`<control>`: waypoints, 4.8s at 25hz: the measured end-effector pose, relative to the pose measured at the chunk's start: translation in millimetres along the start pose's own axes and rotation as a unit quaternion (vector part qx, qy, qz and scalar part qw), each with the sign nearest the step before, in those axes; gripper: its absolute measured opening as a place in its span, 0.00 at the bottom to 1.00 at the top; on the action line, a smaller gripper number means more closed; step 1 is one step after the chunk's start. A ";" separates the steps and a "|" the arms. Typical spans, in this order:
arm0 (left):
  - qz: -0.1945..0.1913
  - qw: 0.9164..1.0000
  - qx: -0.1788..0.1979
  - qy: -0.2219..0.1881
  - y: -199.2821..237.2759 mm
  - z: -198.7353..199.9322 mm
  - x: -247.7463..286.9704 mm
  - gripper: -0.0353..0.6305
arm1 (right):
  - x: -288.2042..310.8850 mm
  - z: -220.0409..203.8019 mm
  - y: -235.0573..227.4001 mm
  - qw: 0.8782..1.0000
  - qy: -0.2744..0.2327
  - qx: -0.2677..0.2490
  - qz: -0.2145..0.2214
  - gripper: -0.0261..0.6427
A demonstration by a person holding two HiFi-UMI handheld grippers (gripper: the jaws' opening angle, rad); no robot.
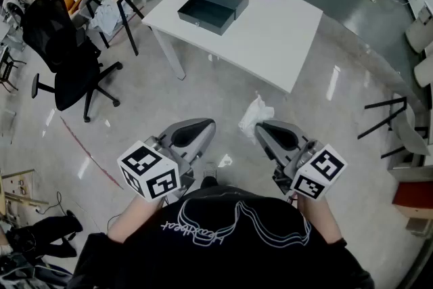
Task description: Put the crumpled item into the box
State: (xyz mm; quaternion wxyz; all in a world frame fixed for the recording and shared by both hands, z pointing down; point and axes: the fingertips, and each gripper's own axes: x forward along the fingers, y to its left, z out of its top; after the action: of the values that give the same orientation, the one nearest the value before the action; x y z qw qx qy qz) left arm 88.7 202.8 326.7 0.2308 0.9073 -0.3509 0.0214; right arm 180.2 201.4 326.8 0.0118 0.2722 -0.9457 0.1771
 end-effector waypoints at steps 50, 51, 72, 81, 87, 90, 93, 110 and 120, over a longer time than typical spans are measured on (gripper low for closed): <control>-0.043 0.999 -0.003 0.004 259.1 109.1 39.0 0.06 | 236.2 55.0 -113.9 0.993 0.052 -0.042 -0.099 0.05; -0.045 0.999 -0.002 0.006 267.0 110.8 40.6 0.06 | 242.8 54.8 -119.1 0.992 0.054 -0.041 -0.105 0.05; -0.016 1.000 0.009 0.015 362.1 152.2 87.9 0.06 | 331.8 56.7 -223.8 0.981 0.119 -0.061 -0.139 0.05; 0.012 1.000 -0.001 0.017 401.0 172.9 123.3 0.06 | 369.9 50.5 -286.2 0.973 0.177 -0.077 -0.129 0.05; 0.033 0.999 -0.016 0.019 423.8 174.4 136.7 0.06 | 389.4 32.0 -317.9 0.963 0.226 -0.088 -0.117 0.05; 0.042 0.999 -0.021 0.019 432.2 176.6 143.7 0.06 | 397.7 21.4 -332.1 0.958 0.248 -0.092 -0.111 0.05; 0.052 0.998 -0.025 0.022 442.5 176.0 149.2 0.06 | 405.6 6.6 -344.9 0.951 0.274 -0.096 -0.105 0.05; 0.069 0.996 -0.037 0.045 479.0 165.1 172.6 0.06 | 432.1 -46.6 -384.4 0.908 0.395 -0.099 -0.097 0.05; 0.056 0.996 -0.041 0.054 483.9 167.3 163.6 0.06 | 431.0 -53.9 -384.9 0.897 0.419 -0.092 -0.102 0.12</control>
State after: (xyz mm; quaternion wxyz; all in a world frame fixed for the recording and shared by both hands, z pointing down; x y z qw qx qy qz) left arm -121.6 -285.5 405.7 0.2846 0.8736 -0.3887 0.0687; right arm 8.9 -304.0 555.0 0.4502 0.2656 -0.8323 0.1848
